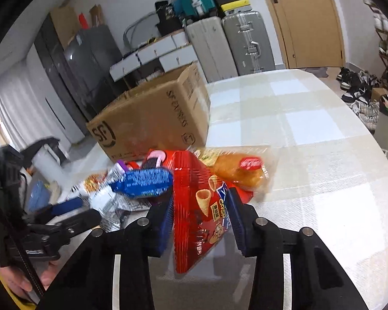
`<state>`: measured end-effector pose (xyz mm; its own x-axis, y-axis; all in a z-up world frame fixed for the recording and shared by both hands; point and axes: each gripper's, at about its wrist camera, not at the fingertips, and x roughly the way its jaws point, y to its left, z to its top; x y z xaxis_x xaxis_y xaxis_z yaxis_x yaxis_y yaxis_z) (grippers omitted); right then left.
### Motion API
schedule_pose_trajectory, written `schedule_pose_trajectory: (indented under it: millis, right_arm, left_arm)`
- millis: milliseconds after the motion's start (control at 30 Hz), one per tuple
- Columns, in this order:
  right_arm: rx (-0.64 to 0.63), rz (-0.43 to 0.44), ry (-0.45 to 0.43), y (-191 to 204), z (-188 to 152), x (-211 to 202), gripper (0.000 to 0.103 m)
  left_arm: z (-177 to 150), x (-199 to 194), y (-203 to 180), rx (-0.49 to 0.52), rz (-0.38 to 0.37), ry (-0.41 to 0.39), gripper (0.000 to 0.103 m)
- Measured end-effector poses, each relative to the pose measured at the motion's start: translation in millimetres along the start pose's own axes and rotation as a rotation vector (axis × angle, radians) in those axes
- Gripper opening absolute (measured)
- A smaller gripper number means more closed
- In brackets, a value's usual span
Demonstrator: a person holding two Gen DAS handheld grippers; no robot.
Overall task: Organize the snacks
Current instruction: 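Grasp the red chip bag with the right gripper while the left gripper grasps the white-and-purple bag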
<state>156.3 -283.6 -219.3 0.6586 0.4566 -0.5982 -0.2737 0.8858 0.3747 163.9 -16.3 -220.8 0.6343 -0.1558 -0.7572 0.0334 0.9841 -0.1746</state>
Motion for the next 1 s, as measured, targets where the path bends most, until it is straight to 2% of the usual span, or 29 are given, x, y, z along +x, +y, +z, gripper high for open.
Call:
schedule_pose_trajectory:
  millis: [33,67,100,133,167,267,300,467,533,800,1000]
  right_arm:
    - [0.009,0.011,0.002,-2.0,-0.5,-1.4,0.04]
    - [0.021,0.02,0.001,-4.2,-0.8,-2.2,0.04]
    - [0.034,0.029,-0.008,-6.7,-0.9,-3.9,0.04]
    - [0.04,0.039,-0.01,-7.8,-1.0,-4.8,0.04]
    - [0.042,0.044,-0.012,-7.1,-1.9,-6.9,0.04]
    - [0.044,0.067,-0.018,-7.6,-2.2,-8.9,0.04]
    - [0.047,0.073,-0.019,-7.9,-2.6,-9.6,0.04]
    - [0.065,0.096,-0.046,-9.8,-3.6,-15.8,0.038]
    - [0.053,0.102,-0.052,-7.6,-3.9,-17.3,0.033]
    - [0.05,0.123,-0.056,-7.5,-4.4,-18.8,0.029]
    - [0.077,0.158,-0.058,-10.1,-5.8,-25.7,0.026]
  left_arm:
    - [1.4,1.7,0.3,-0.002,-0.008,0.001,0.101]
    - [3.3,6.2,-0.7,-0.002,-0.028,0.001,0.093]
    - [2.8,8.9,-0.2,0.002,-0.038,0.002,0.083]
    - [4.2,15.5,-0.3,0.007,-0.052,0.017,0.067]
    - [4.0,17.8,1.9,-0.001,-0.091,0.027,0.061]
    - [9.3,23.4,-2.6,-0.001,-0.105,0.022,0.051]
    - [10.3,25.0,-4.2,0.003,-0.1,0.021,0.044]
    - [12.2,28.9,-5.4,-0.008,-0.123,0.017,0.037]
    - [11.8,25.8,-7.8,0.0,-0.124,0.004,0.036]
    - [3.3,-3.6,-7.5,0.015,-0.12,-0.03,0.035]
    - [-7.5,-42.7,3.0,0.012,-0.121,-0.068,0.035]
